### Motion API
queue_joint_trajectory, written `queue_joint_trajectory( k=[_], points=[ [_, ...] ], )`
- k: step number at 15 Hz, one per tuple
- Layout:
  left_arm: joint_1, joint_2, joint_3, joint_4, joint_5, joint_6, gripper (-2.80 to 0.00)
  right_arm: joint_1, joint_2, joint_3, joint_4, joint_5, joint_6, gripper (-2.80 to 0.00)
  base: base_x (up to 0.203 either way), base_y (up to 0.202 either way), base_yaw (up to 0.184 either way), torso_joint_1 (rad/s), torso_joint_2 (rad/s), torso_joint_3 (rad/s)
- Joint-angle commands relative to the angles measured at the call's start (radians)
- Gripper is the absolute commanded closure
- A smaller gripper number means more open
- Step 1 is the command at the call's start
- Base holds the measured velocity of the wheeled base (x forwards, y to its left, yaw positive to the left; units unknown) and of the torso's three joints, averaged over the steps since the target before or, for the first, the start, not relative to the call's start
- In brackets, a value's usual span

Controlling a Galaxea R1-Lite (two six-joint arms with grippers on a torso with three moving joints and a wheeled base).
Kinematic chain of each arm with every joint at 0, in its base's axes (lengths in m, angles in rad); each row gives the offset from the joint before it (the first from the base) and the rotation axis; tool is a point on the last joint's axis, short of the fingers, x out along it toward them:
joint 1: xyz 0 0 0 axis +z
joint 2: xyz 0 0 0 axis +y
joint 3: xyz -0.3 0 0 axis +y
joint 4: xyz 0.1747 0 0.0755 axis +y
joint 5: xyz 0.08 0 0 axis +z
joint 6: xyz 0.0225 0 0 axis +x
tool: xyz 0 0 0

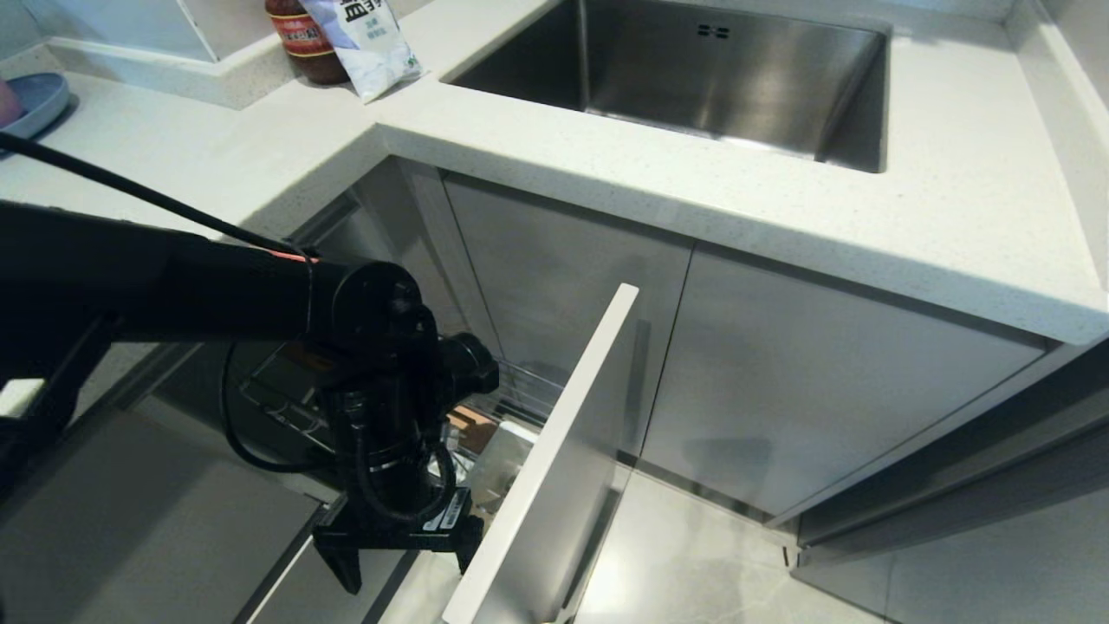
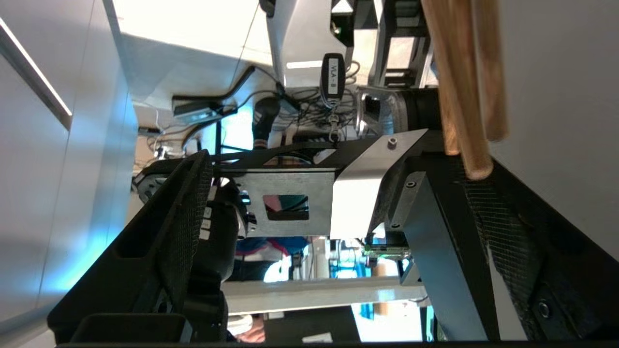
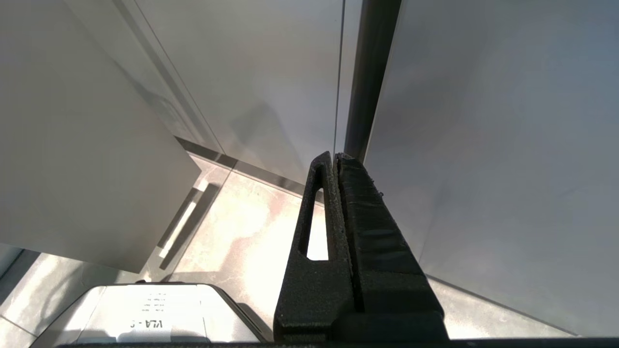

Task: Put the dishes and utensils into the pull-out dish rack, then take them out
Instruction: Take the chopsticks out of the cupboard

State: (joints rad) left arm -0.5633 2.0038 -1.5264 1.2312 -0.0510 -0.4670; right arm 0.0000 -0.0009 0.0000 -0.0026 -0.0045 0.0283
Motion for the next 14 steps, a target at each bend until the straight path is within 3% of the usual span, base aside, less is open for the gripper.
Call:
queue_joint_trajectory(
  k=[1, 6, 14],
  points=[
    [0.0, 0.022, 0.0, 0.007, -0.001, -0.002, -2.8, 0.0, -0.002, 0.002, 0.0, 0.0, 0.001, 0.0, 0.0, 0.0, 0.0, 0.0, 0.0, 0.0],
    [0.007, 0.041, 0.002, 0.01, 0.008, -0.001, -2.8, 0.0, -0.002, 0.002, 0.0, 0.0, 0.001, 0.0, 0.0, 0.0, 0.0, 0.0, 0.0, 0.0],
    [0.036, 0.05, 0.006, 0.014, 0.084, 0.001, -2.8, 0.0, -0.002, 0.0, 0.0, 0.0, -0.001, 0.0, 0.0, 0.0, 0.0, 0.0, 0.0, 0.0]
  ],
)
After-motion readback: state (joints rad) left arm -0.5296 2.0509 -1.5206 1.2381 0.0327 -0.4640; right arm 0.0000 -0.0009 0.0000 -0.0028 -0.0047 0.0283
